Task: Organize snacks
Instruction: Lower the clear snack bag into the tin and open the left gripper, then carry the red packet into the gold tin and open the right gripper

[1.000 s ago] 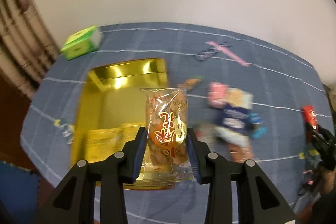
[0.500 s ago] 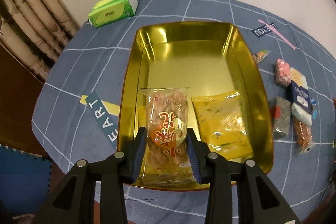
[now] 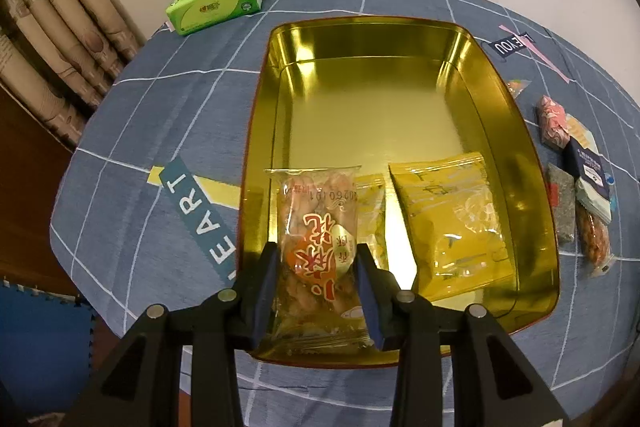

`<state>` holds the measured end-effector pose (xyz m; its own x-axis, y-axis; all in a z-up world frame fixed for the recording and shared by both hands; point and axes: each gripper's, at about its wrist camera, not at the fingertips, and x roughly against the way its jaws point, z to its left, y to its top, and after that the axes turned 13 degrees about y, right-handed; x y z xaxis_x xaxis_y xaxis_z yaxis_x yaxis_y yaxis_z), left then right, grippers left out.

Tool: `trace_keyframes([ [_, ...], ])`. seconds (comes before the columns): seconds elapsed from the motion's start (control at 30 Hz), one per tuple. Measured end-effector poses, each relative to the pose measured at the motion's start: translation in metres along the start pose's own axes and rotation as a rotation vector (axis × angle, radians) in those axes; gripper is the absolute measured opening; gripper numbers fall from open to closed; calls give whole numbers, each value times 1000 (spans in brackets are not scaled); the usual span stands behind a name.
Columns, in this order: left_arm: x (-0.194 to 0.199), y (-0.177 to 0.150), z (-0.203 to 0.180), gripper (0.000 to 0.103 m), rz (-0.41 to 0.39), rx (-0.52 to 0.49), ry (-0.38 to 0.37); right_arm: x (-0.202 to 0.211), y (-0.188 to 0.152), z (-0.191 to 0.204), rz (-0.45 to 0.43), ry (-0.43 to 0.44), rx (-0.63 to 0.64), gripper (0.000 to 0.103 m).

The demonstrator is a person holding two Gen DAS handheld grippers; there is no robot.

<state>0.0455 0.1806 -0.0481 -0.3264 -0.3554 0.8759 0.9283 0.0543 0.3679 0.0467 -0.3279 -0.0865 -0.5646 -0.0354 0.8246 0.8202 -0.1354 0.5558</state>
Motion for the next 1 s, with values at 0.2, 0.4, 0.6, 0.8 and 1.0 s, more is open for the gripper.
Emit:
trace_keyframes([
  [0.2, 1, -2, -1, 40, -20, -22, -3, 14, -2, 7, -16, 2, -40, 40],
  [0.4, 3, -5, -2, 44, -35, -29, -22, 43, 2, 35, -51, 60, -33, 40],
  [0.6, 16, -10, -3, 59, -104, -39, -35, 67, 8, 93, -80, 142, 36, 40],
  [0.8, 34, -10, 12, 60, -156, 7, -62, 78, 11, 168, -69, 246, 138, 40],
  [1.0, 51, -16, 48, 60, -199, 126, -10, 80, 6, 242, -33, 346, 213, 40],
])
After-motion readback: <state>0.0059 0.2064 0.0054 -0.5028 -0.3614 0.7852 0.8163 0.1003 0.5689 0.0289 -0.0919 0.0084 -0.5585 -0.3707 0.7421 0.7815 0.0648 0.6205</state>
